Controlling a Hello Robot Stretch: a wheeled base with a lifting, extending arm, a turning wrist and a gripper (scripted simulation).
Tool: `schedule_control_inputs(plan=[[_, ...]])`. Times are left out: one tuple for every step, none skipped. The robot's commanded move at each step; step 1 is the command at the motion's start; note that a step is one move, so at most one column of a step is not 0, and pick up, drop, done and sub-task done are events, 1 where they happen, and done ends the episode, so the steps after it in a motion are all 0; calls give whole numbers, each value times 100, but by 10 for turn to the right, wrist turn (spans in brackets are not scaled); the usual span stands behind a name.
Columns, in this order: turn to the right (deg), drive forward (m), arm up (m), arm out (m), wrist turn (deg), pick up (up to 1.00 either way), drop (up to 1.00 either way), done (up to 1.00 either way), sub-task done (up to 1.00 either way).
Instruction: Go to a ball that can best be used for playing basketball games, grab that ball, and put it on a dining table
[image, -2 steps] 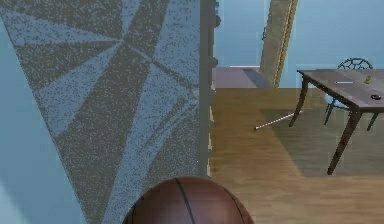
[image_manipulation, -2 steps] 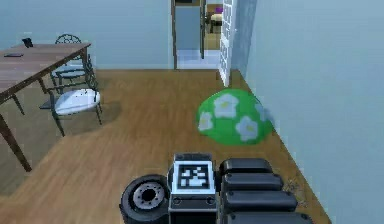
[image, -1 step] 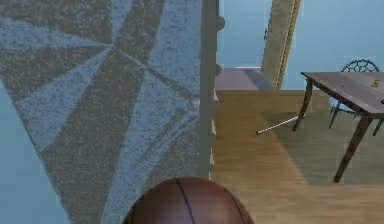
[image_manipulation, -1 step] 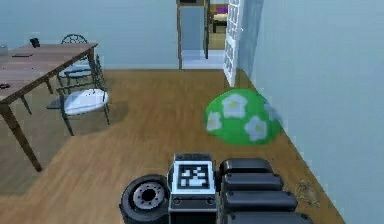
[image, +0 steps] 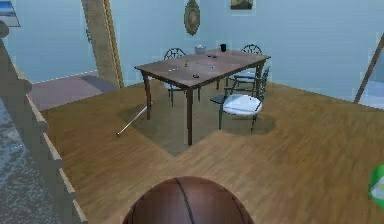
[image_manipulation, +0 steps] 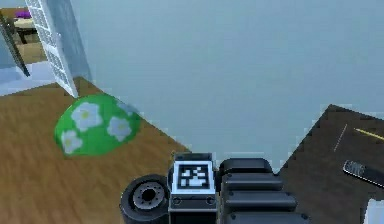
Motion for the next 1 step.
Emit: schedule_control_inputs(plan=[[300,0,0,0,0,0,0,0,0]])
